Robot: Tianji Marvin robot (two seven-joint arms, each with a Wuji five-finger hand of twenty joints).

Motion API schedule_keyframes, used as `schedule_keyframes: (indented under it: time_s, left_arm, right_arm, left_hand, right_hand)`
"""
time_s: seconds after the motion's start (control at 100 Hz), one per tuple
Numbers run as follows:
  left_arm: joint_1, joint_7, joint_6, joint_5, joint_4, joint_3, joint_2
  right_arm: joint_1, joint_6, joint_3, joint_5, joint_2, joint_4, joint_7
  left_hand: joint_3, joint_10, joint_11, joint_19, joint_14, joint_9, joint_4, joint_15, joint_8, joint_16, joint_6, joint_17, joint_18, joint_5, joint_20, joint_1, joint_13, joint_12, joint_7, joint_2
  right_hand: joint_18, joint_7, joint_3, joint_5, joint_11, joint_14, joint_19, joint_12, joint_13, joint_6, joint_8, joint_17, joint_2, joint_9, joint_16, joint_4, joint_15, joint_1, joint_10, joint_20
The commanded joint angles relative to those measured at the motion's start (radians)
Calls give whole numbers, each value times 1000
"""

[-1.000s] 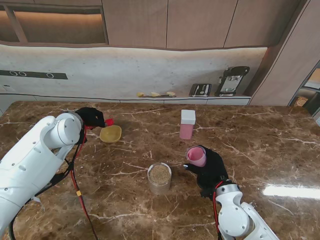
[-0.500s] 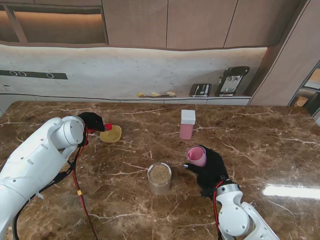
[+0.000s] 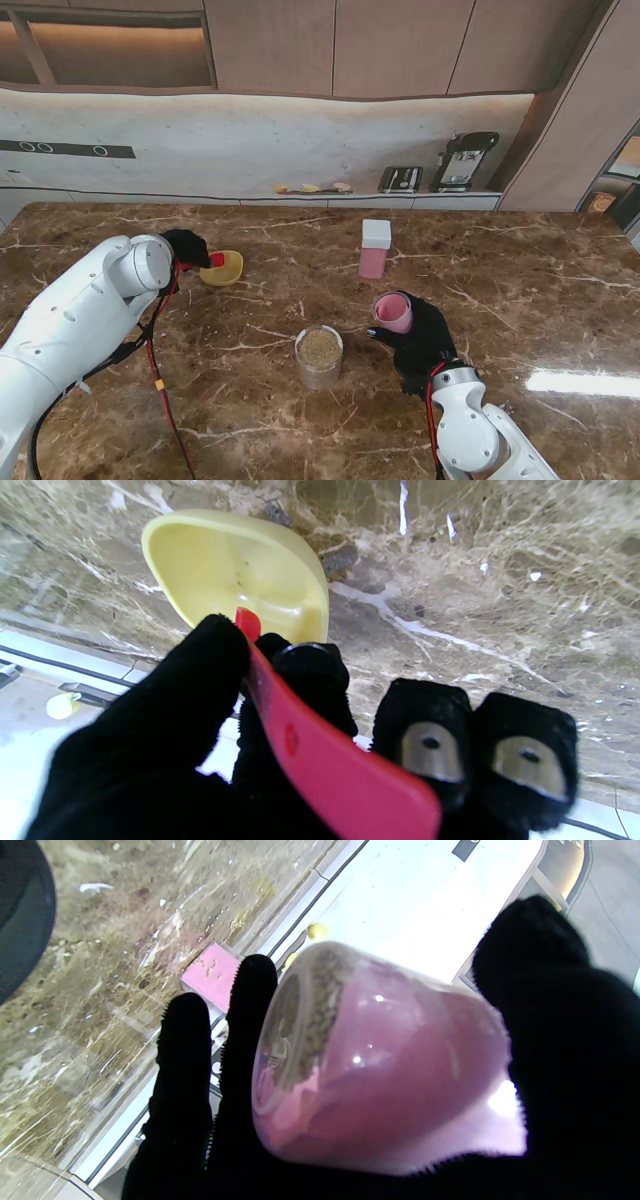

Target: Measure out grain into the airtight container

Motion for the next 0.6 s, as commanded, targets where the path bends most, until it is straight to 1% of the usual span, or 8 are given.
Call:
schedule_keyframes:
  time_s: [0.0, 0.2, 0.23, 0.34, 0.39, 0.59]
  left_arm:
    - [-9, -8, -3, -13, 16, 10, -8]
    - [-35, -16, -2, -49, 51, 48, -15]
    - [-37, -20, 1, -52, 53, 53, -15]
    - [-42, -24, 0, -51, 61, 64, -15]
    - [-42, -22, 3, -51, 62, 65, -16]
    - [-45, -38, 16, -76, 69, 71, -17]
  right_arm:
    - [-6, 6, 0, 6, -1, 0, 15]
    - [-5, 8, -1, 6, -2, 0, 13]
    - [-5, 8, -1, 6, -2, 1, 13]
    - [-6, 9, 0, 8, -2, 0, 14]
    - [-6, 10, 0, 8, -1, -2, 15]
    - [-6, 11, -1, 10, -1, -1, 19]
  left_hand:
    - [26, -21, 16, 145, 22, 75, 15, 83, -16, 4, -78, 42, 24, 13, 11, 74, 29, 4, 22, 44]
    - [10, -18, 15, 145, 22, 75, 17, 83, -39, 4, -69, 42, 24, 5, 10, 82, 29, 6, 11, 52]
    - [-12, -18, 14, 145, 22, 75, 23, 83, -59, 4, -65, 42, 24, -1, 10, 94, 29, 8, 16, 56]
    - [-17, -18, 12, 144, 22, 75, 29, 82, -102, 4, -47, 42, 25, -7, 9, 95, 28, 8, -8, 54]
    - [-21, -18, 9, 143, 22, 75, 35, 82, -138, 4, -40, 42, 25, -12, 9, 96, 29, 9, 2, 54]
    - [-32, -17, 4, 137, 22, 74, 34, 79, -151, 3, -30, 41, 28, -21, 6, 101, 28, 8, 1, 65]
  right_hand:
    - [-7, 7, 137, 57, -5, -13, -4, -8, -12, -87, -1, -5, 215, -2, 13, -34, -3, 35, -30, 9]
    - [-7, 7, 138, 57, -6, -14, -5, -8, -12, -88, -1, -6, 214, -2, 14, -35, -3, 36, -31, 10]
    - [-7, 8, 138, 58, -5, -14, -4, -8, -13, -87, -1, -5, 214, -2, 14, -35, -3, 35, -30, 10]
    - [-7, 7, 138, 57, -6, -14, -4, -8, -12, -86, -1, -5, 214, -2, 14, -35, -3, 35, -30, 10]
    - [-6, 7, 138, 57, -5, -14, -5, -8, -12, -87, -1, -6, 214, -2, 14, -35, -3, 36, -30, 10]
    - [-6, 7, 139, 57, -6, -14, -5, -8, -12, -86, -1, -6, 214, -3, 14, -35, -3, 35, -29, 10]
